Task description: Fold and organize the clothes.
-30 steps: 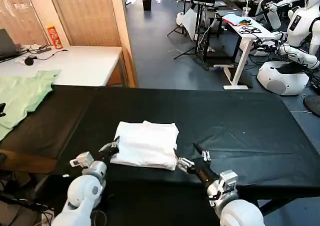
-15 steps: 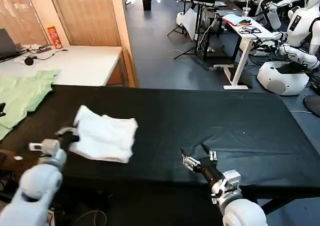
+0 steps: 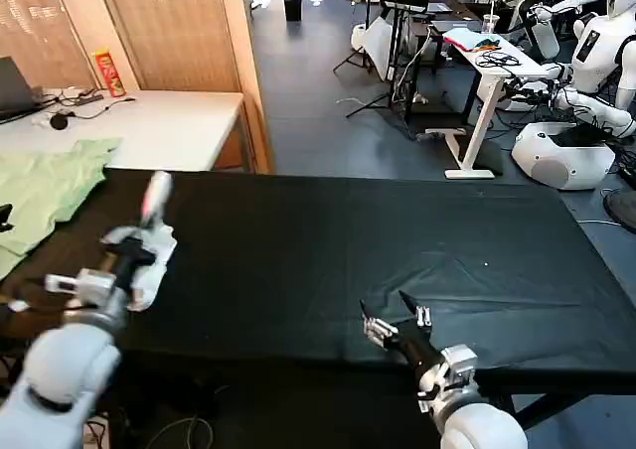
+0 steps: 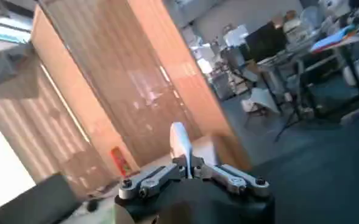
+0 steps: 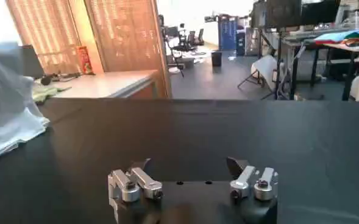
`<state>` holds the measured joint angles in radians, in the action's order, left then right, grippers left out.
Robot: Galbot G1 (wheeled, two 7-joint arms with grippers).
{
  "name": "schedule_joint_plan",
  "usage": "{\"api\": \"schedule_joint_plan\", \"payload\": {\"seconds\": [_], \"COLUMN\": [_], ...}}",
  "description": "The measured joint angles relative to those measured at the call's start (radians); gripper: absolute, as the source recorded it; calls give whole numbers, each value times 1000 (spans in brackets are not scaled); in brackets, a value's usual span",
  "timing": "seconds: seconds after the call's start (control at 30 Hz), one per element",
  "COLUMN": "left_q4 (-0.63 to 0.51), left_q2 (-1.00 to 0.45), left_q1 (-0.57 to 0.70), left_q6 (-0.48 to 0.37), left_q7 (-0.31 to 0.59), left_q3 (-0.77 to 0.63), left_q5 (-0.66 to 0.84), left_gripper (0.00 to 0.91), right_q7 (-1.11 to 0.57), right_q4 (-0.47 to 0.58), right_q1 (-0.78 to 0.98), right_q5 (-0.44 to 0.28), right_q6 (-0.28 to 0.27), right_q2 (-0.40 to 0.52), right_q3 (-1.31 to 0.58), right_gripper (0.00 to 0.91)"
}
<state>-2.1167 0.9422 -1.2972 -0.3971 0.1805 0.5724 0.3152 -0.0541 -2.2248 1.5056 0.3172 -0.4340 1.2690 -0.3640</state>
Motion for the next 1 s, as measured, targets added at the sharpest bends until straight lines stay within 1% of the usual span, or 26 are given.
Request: {"api": "schedule_joint_plan", "payload": {"seconds": [0.1,0.13,0.23,0.33,0.43,0.5,0.6,0.77,0.97,1.0], "left_q4": [3,10,41,73,84,85,84,76,79,79], "left_q2": [73,99,180,247,293,304,305,294,296,298], "left_q1": [20,27,44,57,66,63,55,47,18,13], "left_q6": [9,16,39,59,90,126,162,171,187,190], "left_q7": [6,7,-1,-26,-72,-110,-140,-138,-135,-134], "left_q3": [-108,-141,-232,-302,-350,-370,-375,-358,-334,-330], "left_q5": [14,14,9,-7,-28,-50,-72,-77,-107,-109], "left_gripper": [0,878,878,878,878,878,878,878,878,878], "right_q7": [1,1,1,2,1,-2,-23,-59,-66,-65], "right_q4": [-4,-6,-6,4,19,31,50,110,204,223], "right_q1": [4,5,5,-3,-19,-37,-70,-149,-241,-257], "right_q5": [5,10,34,41,49,70,109,163,176,176], "right_q6": [-7,-10,-21,-30,-45,-59,-82,-113,-129,-130], "right_q2": [1,0,-5,-9,-10,-9,-6,13,63,74], "right_q3": [-2,-4,-8,1,18,35,59,110,180,192], "right_gripper": [878,878,878,878,878,878,878,878,878,848]}}
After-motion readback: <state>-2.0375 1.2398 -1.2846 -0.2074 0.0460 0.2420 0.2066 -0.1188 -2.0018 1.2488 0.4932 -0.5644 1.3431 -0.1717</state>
